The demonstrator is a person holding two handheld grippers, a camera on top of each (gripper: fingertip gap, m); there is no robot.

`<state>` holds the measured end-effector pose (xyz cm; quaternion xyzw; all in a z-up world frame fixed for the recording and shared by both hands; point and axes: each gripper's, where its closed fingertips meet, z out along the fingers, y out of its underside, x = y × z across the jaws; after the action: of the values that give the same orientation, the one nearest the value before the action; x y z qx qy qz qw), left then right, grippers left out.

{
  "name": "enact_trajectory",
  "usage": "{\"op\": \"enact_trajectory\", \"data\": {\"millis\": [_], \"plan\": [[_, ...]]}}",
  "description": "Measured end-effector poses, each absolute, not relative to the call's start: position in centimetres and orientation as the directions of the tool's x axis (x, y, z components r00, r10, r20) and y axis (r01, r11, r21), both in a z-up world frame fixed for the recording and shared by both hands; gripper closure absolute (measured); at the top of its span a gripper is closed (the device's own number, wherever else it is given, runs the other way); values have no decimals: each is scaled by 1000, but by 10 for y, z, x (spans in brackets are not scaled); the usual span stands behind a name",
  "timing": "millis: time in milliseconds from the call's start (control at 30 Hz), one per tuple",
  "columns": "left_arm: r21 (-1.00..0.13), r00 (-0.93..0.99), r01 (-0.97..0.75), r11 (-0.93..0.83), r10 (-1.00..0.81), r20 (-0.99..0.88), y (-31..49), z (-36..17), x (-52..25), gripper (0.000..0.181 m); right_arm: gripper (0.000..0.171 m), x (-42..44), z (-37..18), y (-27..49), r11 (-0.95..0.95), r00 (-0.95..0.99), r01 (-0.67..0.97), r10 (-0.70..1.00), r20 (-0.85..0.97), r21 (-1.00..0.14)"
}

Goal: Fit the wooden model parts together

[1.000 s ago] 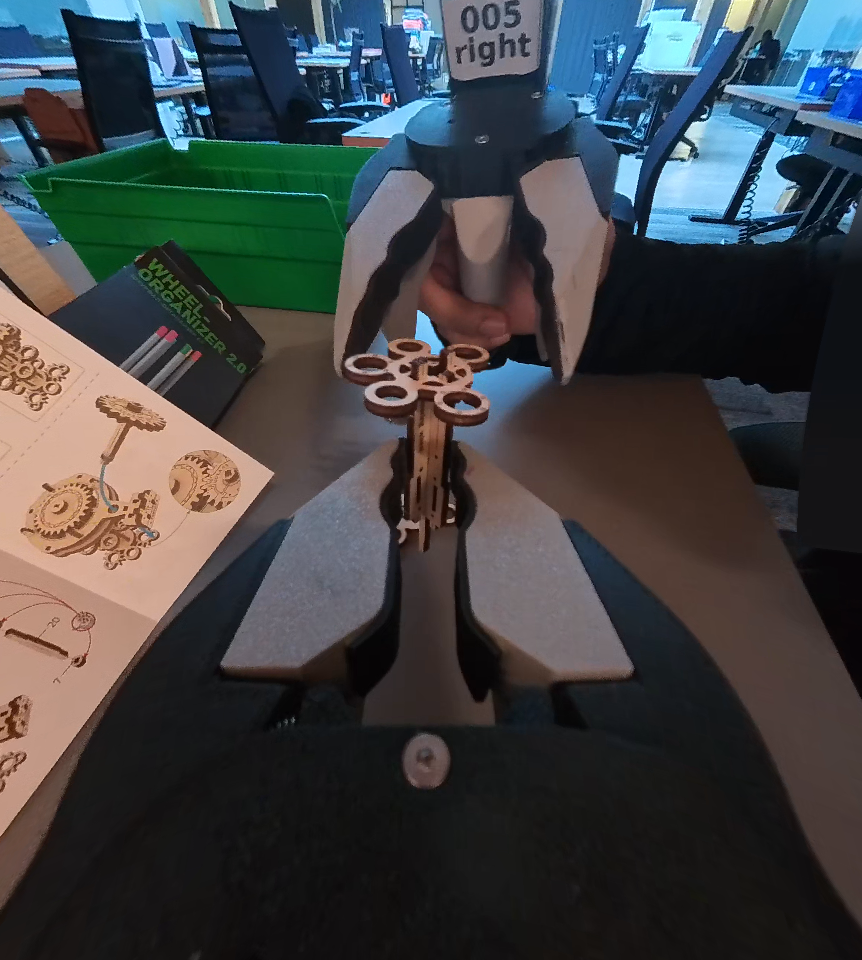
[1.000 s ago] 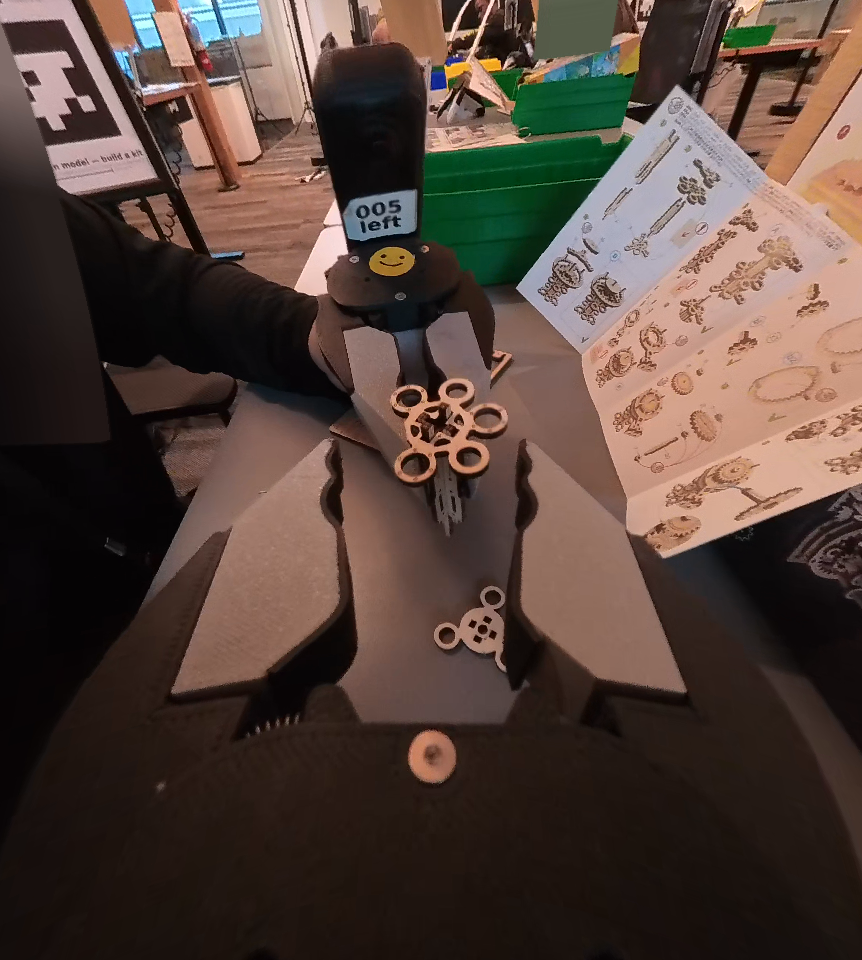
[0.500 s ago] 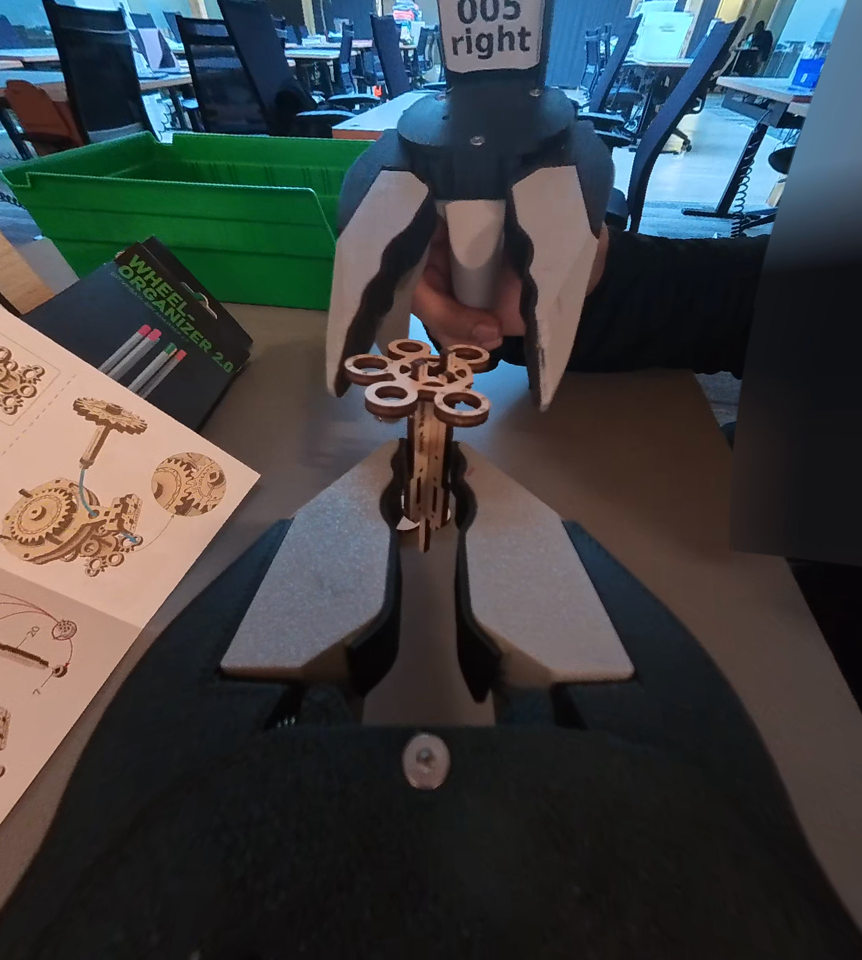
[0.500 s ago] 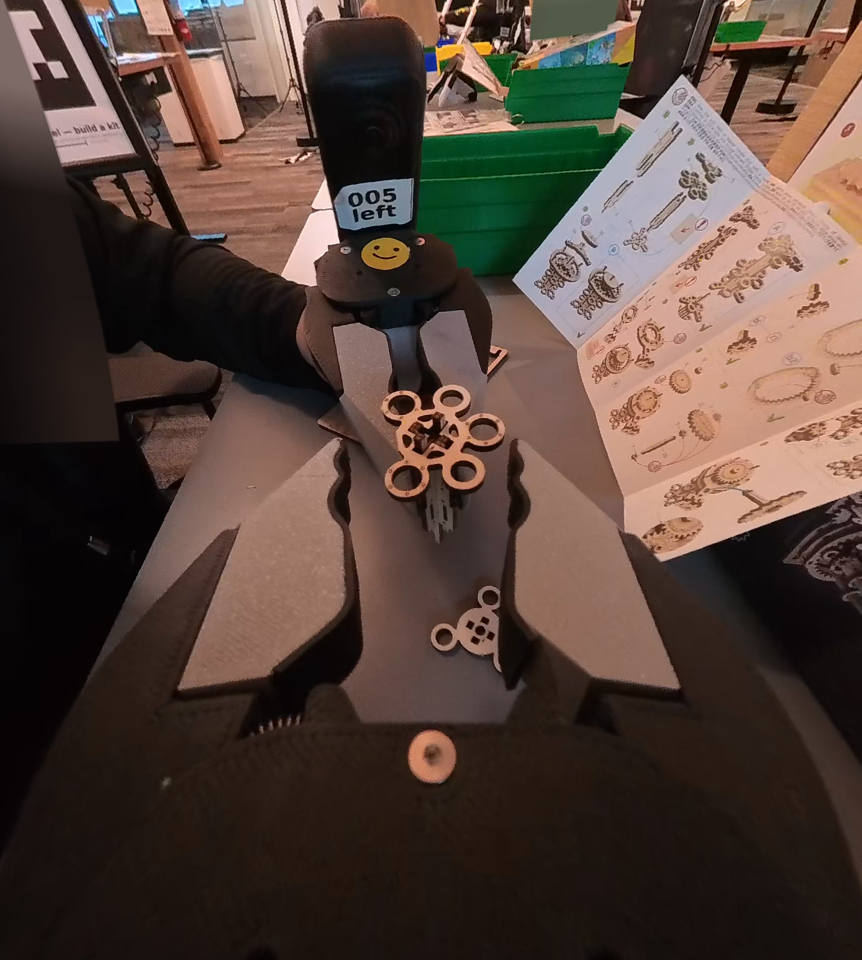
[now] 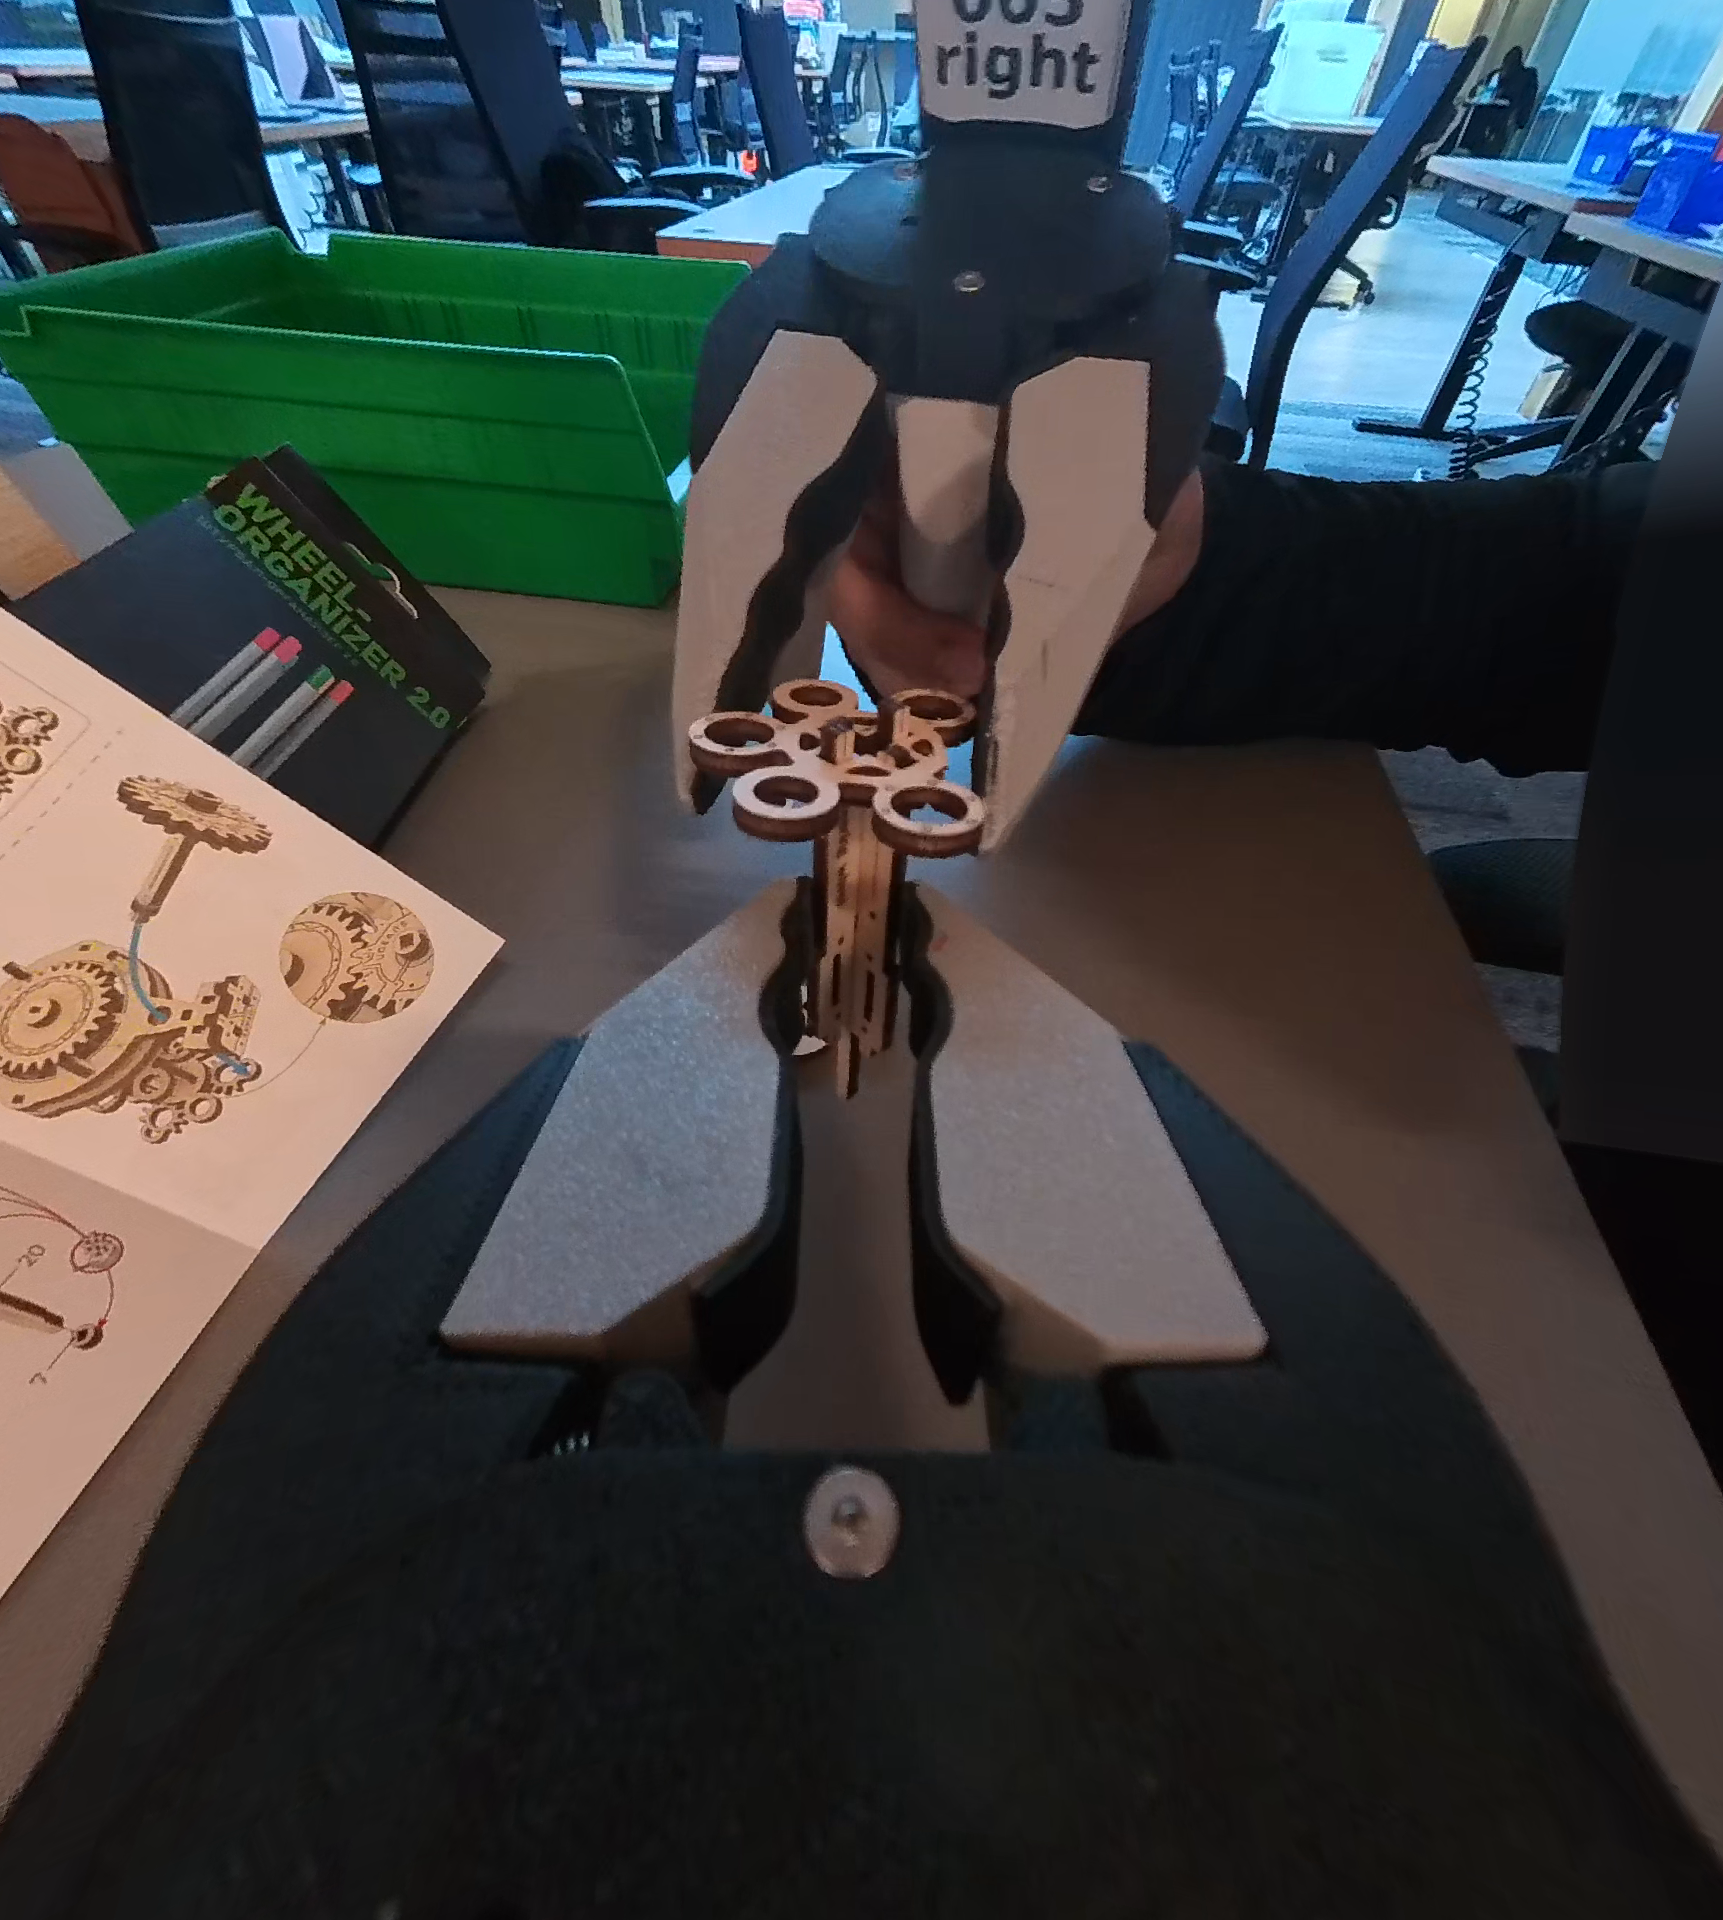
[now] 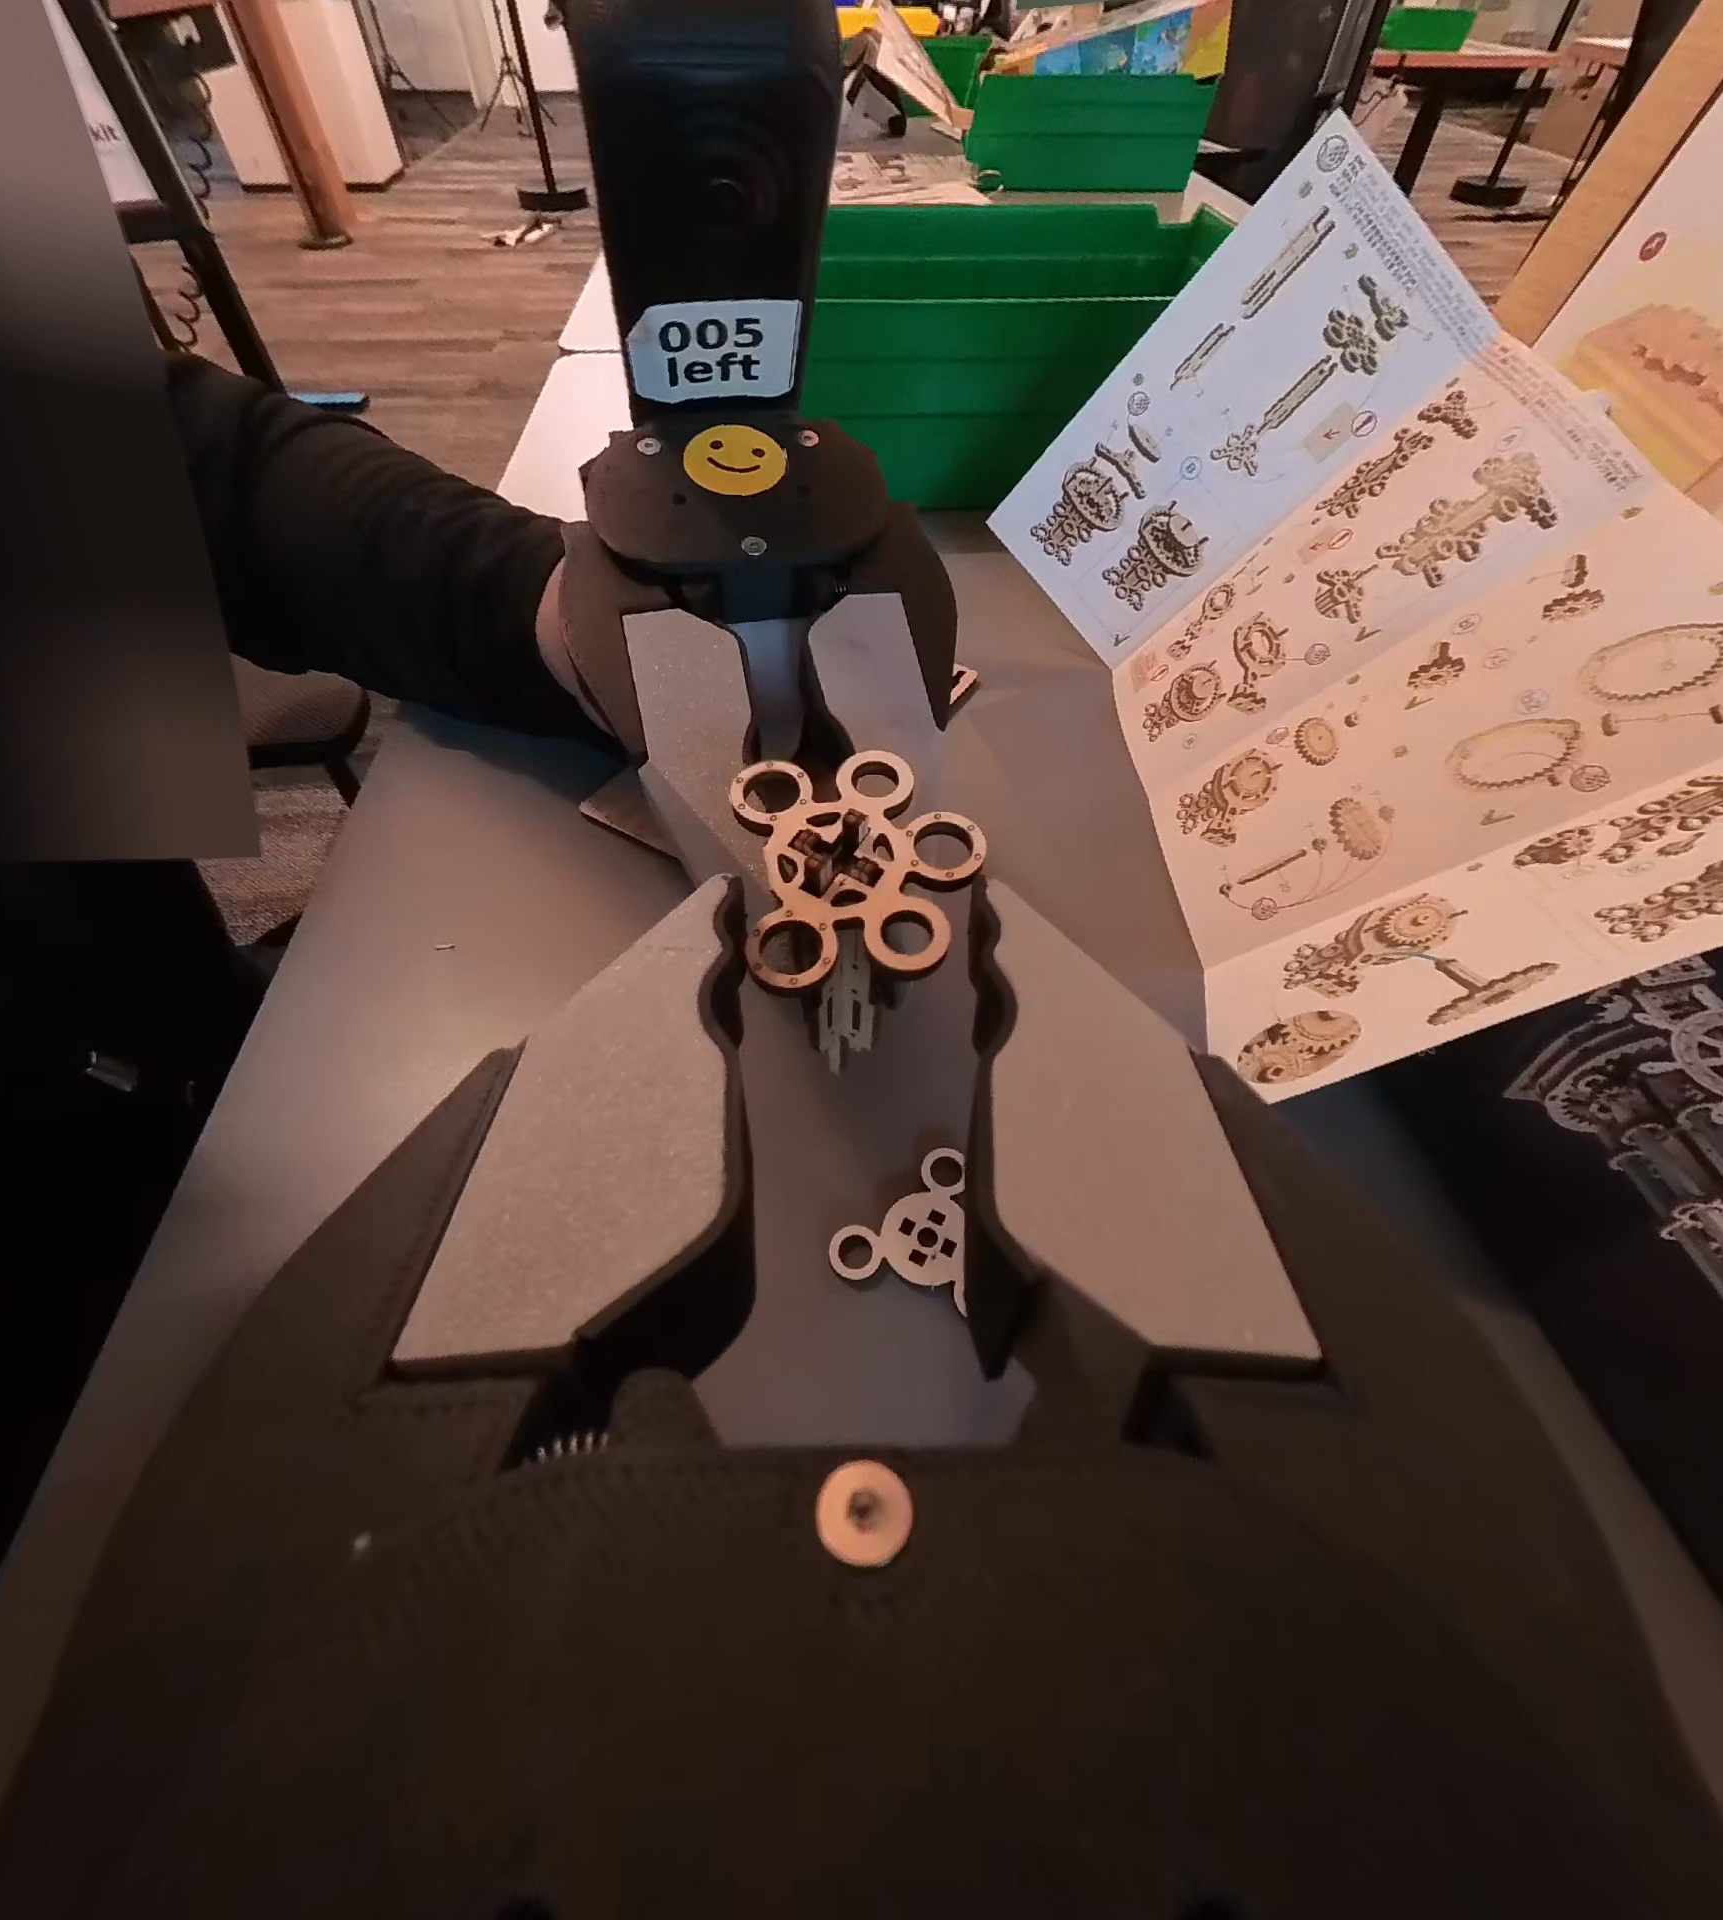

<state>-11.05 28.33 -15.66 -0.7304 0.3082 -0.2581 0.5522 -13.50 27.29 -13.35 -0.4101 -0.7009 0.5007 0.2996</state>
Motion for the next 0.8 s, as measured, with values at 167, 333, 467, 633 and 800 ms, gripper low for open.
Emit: {"op": "enact_trajectory", "data": {"millis": [167, 333, 467, 633, 800], "plan": [[-968, 678, -153, -197, -734, 42, 284, -155, -111, 169, 134, -135, -130, 273, 165, -473, 264, 881, 21, -950], [-970, 678, -131, -203, -733, 62, 283, -152, -111, 169, 137, -135, -127, 274, 177, -462, 250, 886, 43, -952], [-966, 683, -87, -242, -721, 119, 284, -149, -113, 169, 137, -136, -124, 278, 148, -445, 247, 895, 23, -958], [-965, 694, -73, -252, -708, 132, 285, -148, -115, 169, 137, -137, -122, 280, 87, -447, 248, 894, -34, -965], [-959, 693, -55, -277, -702, 163, 285, -149, -116, 169, 137, -138, -124, 281, 65, -446, 253, 893, -57, -965]]}}
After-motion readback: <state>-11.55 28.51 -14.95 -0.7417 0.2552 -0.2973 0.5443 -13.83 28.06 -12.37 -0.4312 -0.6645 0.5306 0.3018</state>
